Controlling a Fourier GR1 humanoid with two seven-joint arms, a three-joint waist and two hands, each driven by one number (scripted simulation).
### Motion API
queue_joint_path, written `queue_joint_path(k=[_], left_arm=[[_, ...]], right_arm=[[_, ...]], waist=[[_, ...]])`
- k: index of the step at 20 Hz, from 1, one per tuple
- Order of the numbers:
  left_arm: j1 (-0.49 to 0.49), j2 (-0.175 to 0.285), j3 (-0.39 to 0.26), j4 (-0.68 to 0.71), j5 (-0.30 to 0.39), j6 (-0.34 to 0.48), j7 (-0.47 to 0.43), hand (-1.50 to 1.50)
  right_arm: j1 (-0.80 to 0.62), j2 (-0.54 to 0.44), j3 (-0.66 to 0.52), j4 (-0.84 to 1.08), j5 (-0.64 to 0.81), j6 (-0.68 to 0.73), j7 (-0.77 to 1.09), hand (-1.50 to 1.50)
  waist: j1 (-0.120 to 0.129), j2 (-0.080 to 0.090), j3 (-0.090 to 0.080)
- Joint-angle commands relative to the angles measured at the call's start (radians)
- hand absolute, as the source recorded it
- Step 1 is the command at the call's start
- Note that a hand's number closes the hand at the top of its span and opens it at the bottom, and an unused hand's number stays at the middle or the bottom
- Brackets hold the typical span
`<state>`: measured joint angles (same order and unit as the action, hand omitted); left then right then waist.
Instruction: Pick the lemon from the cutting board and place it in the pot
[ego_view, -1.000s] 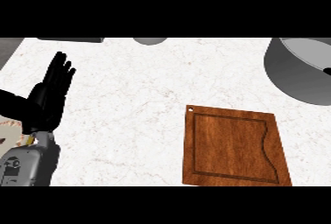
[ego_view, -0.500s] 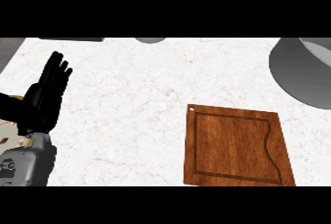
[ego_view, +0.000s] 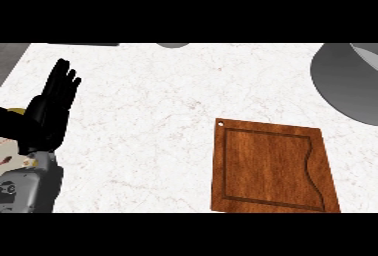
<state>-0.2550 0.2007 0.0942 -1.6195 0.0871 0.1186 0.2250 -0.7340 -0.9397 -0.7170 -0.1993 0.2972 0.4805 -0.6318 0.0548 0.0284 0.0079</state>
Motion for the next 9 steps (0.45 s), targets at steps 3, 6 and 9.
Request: queue_joint_path(k=[3, 6, 9], left_arm=[[-0.022, -0.035, -0.021, 0.016, -0.019, 0.027, -0.013, 0.00], [-0.026, 0.012, 0.005, -0.009, 0.003, -0.003, 0.031, 0.00], [-0.019, -0.011, 0.003, 0.032, -0.021, 0.019, -0.030, 0.00]], right_arm=[[0.014, -0.057, -0.002, 0.019, -0.005, 0.105, -0.024, -1.50], [0.039, -0.048, 0.003, 0.015, 0.000, 0.085, -0.047, -1.50], [0.070, -0.041, 0.001, 0.018, -0.005, 0.094, -0.071, -1.50]], waist=[[-0.002, 0.006, 0.004], [0.008, 0.002, 0.004], [-0.006, 0.003, 0.003]])
